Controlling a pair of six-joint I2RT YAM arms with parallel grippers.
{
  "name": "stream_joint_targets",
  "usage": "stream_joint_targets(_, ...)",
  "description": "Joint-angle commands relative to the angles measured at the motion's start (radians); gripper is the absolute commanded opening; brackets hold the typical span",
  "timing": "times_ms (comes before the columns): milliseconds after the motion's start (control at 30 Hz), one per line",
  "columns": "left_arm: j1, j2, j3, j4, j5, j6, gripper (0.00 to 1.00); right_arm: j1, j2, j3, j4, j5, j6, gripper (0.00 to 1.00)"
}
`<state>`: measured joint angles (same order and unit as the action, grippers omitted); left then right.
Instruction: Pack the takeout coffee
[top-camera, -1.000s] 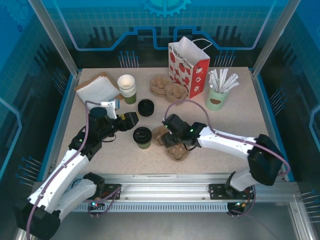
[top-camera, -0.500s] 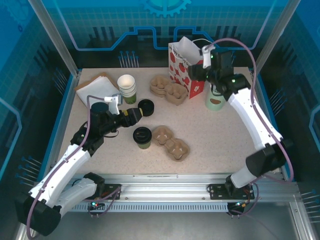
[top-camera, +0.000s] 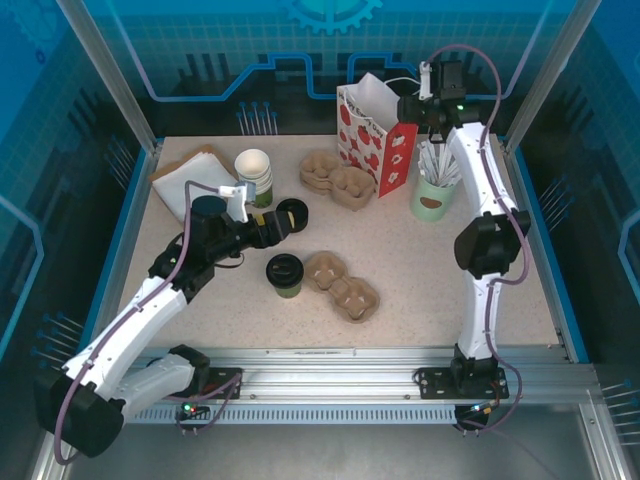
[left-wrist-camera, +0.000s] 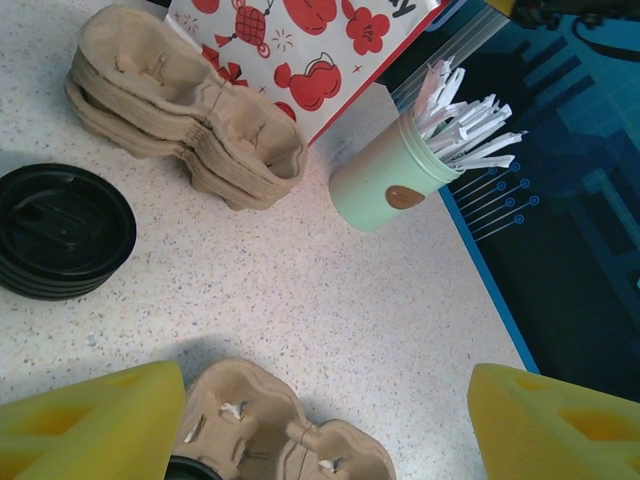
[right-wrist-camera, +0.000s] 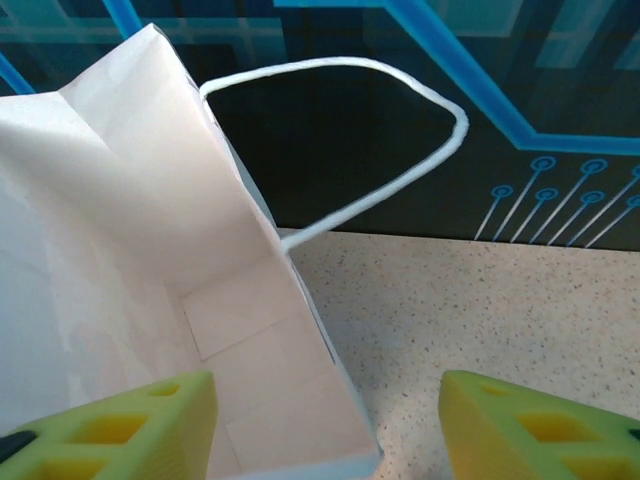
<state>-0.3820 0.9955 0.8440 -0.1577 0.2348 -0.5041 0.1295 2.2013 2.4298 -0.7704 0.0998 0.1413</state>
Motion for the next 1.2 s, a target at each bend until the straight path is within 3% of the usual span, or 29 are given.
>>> stream_joint_targets(0,-0.009,0.011,0.036,-0.019,0.024,0.037,0.77,-0.016,0.063,0.119,-0.077,-0.037,0.007,0.57)
stream_joint_targets(500,-0.016,0.019,0.035,-0.031,0.008,0.038,0.76,-0.028,0.202,0.290,-0.097,-0.066,-0.055,0.30)
stream_joint_targets(633,-0.016,0.019,0.036,-0.032,0.006,0.035,0.76,-0.028,0.207,0.301,-0.098,-0.060,-0.064,0.17)
stream_joint_targets(1033,-0.015,0.013,0.033,-0.032,0.005,0.033,0.76,-0.027,0.207,0.319,-0.106,-0.060,-0.077,0.00)
stream_joint_targets(1167,-0.015,0.012,0.032,-0.031,0.006,0.030,0.77,-0.027,0.180,0.328,-0.113,-0.068,-0.067,0.00)
